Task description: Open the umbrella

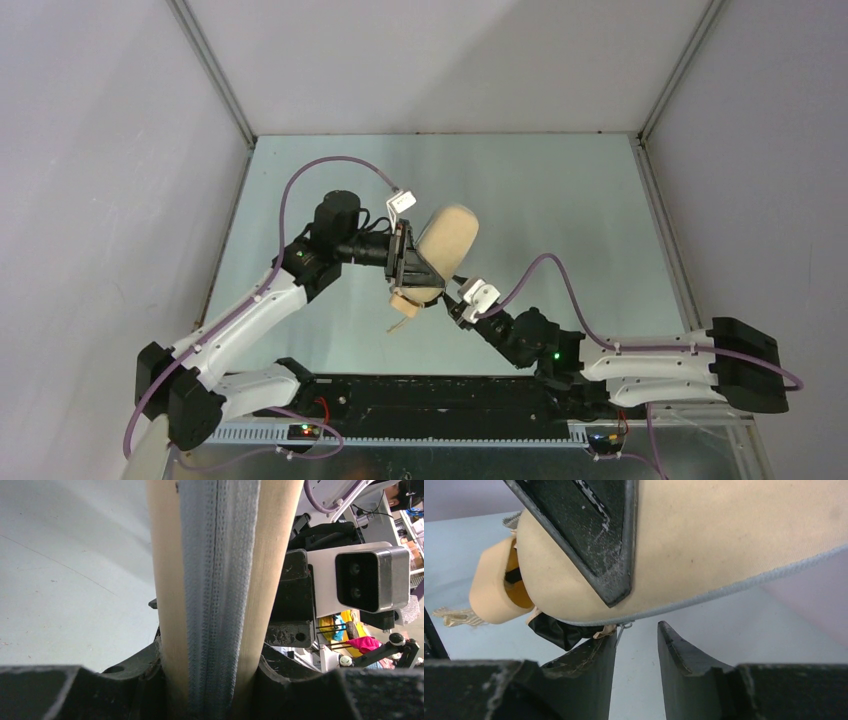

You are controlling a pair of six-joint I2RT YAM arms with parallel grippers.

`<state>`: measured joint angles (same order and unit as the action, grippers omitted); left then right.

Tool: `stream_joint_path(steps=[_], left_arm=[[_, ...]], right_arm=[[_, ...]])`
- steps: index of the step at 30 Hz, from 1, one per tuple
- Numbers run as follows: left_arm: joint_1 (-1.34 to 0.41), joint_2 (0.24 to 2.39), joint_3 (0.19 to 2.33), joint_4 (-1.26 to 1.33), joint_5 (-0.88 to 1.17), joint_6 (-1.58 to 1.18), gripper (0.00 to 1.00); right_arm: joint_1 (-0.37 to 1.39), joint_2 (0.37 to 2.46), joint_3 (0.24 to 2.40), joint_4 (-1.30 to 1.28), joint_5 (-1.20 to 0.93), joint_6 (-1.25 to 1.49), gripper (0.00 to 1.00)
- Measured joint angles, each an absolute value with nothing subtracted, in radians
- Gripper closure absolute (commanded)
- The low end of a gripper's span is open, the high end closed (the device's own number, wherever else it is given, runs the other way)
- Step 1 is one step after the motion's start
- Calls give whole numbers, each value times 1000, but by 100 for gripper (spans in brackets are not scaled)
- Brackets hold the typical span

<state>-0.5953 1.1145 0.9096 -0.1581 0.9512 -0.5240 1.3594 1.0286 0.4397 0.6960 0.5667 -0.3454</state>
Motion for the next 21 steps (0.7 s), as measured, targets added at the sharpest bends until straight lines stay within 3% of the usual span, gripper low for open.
stream_joint_path(steps=[7,9,11,12,21], left_arm=[[-594,1114,909,-157,955,-524,91],[-594,1114,910,-154,956,-524,91],[-593,1114,910,-152,956,-524,91],[-593,1114,910,-150,956,-524,91],[-591,1114,909,-150,957,-524,94]], right_arm=[[1375,1058,455,725,583,-395,68],[1383,1065,457,733,591,-408,76],[1391,1071,457,740,598,-424,94],[1396,1076,459,743,603,-435,98],[1424,1126,478,786,701,-502,100]])
